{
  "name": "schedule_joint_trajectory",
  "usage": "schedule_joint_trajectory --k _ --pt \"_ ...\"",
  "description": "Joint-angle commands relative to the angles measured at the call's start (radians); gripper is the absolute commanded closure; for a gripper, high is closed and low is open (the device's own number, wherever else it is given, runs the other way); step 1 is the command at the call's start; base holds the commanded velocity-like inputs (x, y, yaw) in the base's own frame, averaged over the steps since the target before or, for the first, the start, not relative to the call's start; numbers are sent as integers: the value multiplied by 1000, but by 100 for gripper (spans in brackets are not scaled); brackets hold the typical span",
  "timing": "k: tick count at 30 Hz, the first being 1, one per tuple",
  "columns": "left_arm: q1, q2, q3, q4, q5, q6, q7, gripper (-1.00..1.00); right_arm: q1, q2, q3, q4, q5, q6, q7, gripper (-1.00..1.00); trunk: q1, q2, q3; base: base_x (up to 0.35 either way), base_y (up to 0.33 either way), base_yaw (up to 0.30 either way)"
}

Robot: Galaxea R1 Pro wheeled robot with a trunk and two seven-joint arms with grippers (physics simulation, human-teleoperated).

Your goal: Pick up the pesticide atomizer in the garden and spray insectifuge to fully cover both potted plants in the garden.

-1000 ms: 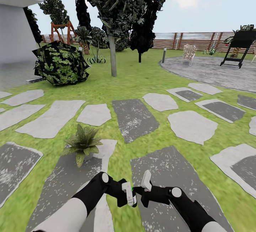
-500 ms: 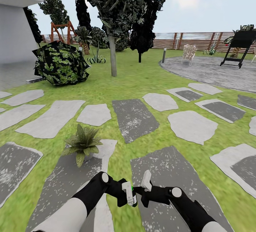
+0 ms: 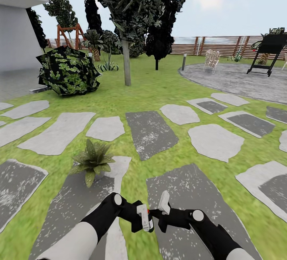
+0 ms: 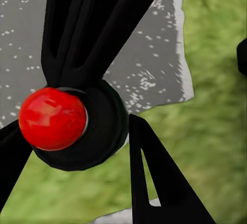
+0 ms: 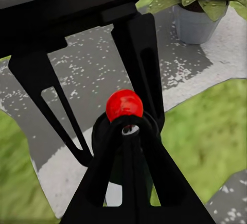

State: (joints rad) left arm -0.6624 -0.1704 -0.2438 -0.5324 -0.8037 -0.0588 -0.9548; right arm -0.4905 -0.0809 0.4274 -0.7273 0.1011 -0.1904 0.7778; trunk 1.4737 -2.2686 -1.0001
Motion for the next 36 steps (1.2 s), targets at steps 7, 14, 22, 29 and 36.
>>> schedule_joint_trajectory --k 7,14,22,29,36 --pt "4 10 -4 12 0 -9 -3 100 0 0 1 0 8 -6 -3 100 0 0 -1 0 0 0" --pt "11 90 -5 15 -9 -4 -2 100 0 -2 1 2 8 -6 -3 100 0 0 -1 0 0 0" --pt "14 230 -5 16 -7 -4 -2 100 0 -10 2 7 11 -7 -5 -100 0 0 -1 0 0 0" --pt "39 294 20 23 2 5 26 100 0 -61 -9 9 12 -7 -23 -100 0 0 -1 0 0 0" --pt "44 279 217 216 125 -6 295 100 1 -138 -6 221 6 -11 -381 -100 0 0 -1 0 0 0"
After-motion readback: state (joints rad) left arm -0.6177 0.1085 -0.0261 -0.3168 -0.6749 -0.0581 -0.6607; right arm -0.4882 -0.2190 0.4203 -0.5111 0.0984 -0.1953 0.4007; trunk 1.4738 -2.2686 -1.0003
